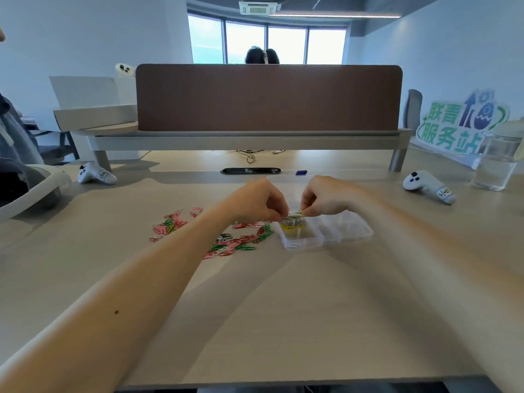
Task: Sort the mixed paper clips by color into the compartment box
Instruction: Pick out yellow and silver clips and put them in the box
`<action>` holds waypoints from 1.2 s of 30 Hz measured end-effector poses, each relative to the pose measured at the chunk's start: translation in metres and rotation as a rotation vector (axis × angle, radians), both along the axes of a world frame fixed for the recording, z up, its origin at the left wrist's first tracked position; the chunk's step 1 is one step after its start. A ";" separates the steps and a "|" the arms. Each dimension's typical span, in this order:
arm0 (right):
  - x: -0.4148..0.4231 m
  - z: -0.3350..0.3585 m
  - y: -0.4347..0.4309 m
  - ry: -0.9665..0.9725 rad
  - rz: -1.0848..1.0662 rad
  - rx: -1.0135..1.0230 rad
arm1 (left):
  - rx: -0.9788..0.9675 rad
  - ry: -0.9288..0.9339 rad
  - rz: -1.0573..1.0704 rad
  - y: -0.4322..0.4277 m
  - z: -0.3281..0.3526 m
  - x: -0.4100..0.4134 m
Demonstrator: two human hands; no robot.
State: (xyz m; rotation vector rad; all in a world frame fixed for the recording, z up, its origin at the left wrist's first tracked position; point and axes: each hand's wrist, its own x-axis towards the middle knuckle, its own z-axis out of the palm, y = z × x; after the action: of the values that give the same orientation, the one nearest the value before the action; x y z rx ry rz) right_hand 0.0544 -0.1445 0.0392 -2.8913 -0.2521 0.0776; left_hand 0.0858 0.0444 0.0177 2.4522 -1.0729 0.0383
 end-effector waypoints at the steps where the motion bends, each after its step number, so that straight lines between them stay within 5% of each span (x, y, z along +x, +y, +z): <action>1: -0.001 -0.002 -0.001 0.002 0.001 -0.003 | 0.008 -0.007 -0.009 -0.005 0.000 -0.001; 16: -0.007 0.000 -0.002 -0.037 0.031 0.162 | -0.016 0.008 -0.017 -0.007 0.004 -0.001; 36: 0.010 -0.030 0.138 -0.043 0.321 0.210 | 0.169 0.081 0.329 0.138 -0.008 0.006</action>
State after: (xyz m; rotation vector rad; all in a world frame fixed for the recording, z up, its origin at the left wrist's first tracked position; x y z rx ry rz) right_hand 0.0642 -0.0063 0.0095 -2.6214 -0.6869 0.0416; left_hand 0.0915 0.1822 0.0100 2.7334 -0.6535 -0.0500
